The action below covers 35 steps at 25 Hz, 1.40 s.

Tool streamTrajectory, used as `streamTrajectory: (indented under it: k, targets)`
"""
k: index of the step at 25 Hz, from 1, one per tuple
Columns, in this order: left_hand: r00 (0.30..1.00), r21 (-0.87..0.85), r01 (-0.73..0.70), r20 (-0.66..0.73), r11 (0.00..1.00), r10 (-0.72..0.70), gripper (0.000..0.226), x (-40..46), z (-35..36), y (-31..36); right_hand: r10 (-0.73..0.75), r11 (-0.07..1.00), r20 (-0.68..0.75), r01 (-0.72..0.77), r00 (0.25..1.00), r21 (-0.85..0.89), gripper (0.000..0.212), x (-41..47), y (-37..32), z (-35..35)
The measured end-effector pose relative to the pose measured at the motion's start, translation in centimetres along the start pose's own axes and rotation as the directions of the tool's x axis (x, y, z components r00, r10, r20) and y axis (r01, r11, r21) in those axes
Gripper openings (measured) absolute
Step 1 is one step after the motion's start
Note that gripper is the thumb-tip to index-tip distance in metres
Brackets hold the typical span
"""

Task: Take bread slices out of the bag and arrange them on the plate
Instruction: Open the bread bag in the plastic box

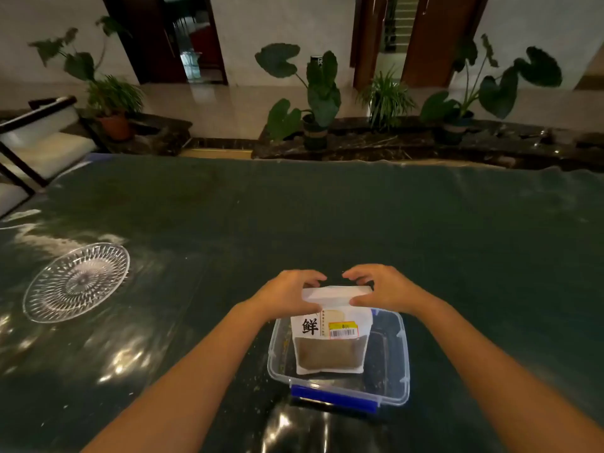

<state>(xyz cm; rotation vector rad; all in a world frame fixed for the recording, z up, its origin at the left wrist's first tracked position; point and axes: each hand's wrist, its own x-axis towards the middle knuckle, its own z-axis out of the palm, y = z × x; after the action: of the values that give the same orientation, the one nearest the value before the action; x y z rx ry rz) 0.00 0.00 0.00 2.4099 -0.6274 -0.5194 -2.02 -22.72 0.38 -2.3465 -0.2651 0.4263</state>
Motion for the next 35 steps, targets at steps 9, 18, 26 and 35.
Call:
streamTrajectory:
  k: [9,18,26,35]
  targets:
    - [0.977,-0.11,0.02,-0.209,0.994,-0.042,0.022,0.3,1.7,-0.5,-0.048,0.999,-0.235,0.046,0.971,-0.013,0.021,-0.5,0.0,1.9]
    - [0.977,0.027,-0.082,-0.196,0.996,0.086,0.045,-1.1,1.3,-1.0,0.127,0.946,-0.183,-0.064,0.975,0.317,0.013,-0.6,0.2,2.1]
    - [0.957,-0.271,0.069,-0.253,0.96,-0.14,0.015,-0.7,0.2,-0.5,0.029,0.961,-0.154,0.015,0.988,0.277,0.022,-1.4,-0.9,1.1]
    - [0.878,0.291,-0.164,-0.392,0.943,0.274,0.032,-2.1,2.4,0.8,0.045,0.968,-0.155,-0.005,0.987,0.249,0.018,-1.2,-1.8,1.2]
